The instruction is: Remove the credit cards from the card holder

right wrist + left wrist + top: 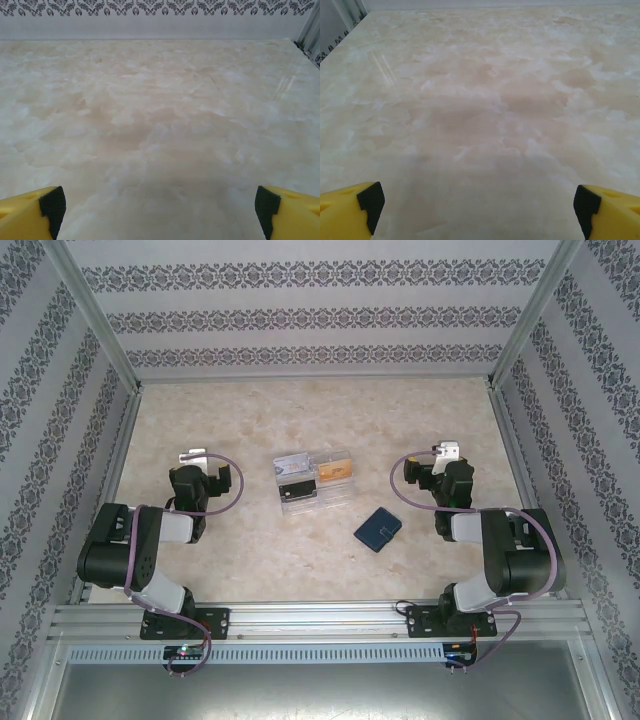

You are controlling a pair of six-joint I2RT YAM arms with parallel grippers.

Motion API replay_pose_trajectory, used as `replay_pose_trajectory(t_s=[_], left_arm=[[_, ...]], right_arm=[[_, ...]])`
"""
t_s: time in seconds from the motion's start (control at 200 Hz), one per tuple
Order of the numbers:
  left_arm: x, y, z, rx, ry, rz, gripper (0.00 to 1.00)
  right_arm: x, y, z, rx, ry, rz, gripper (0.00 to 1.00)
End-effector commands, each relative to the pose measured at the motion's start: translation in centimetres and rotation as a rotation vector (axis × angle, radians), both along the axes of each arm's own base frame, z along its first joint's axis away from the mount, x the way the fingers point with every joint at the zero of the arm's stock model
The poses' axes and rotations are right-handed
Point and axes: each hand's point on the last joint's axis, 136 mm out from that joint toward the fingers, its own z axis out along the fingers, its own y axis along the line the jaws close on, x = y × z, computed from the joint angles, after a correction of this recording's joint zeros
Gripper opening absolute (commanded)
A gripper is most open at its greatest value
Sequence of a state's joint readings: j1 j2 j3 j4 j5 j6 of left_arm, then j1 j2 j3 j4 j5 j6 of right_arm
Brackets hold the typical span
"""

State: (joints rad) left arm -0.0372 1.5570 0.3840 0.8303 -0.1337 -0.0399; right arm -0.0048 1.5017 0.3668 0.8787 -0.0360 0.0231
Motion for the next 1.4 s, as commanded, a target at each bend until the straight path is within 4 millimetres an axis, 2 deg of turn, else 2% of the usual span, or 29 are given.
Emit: replay_pose_trajectory(t_s=[0.0, 0.904, 0.979, 1.124, 1.149, 1.254, 1.394], left_arm=[[0.7, 0.3, 1.1, 0.005, -0.04, 0.001, 0.99], [0.6, 0.4, 1.1, 0.006, -0.043, 0.004, 0.99], [0.5, 1.2, 1.8, 0.002, -0.045, 0.058, 0.99], [0.3, 1.0, 2.3, 0.008, -0.064, 0.038, 0.99], [0.2, 1.1, 2.7, 0.008, -0.068, 0.05, 0.99], [-0.3, 2.5, 4.6, 0.024, -0.011, 0.134, 0.99], [-0.7, 2.4, 7.5, 0.005, 0.025, 0.135, 0.99]], right_arm=[[0.7, 0.0, 0.7, 0.009, -0.019, -0.001, 0.98], [0.6, 0.1, 1.0, 0.01, -0.027, 0.007, 0.98], [0.5, 0.3, 1.7, 0.007, -0.035, 0.025, 0.98], [-0.2, -0.7, 4.2, 0.005, -0.061, -0.038, 0.98], [-0.5, -0.7, 4.2, 0.003, -0.045, -0.044, 0.98], [-1.3, -1.2, 6.7, 0.003, -0.051, -0.086, 0.98], [-2.9, -1.8, 10.2, 0.096, -0.083, -0.167, 0.98]])
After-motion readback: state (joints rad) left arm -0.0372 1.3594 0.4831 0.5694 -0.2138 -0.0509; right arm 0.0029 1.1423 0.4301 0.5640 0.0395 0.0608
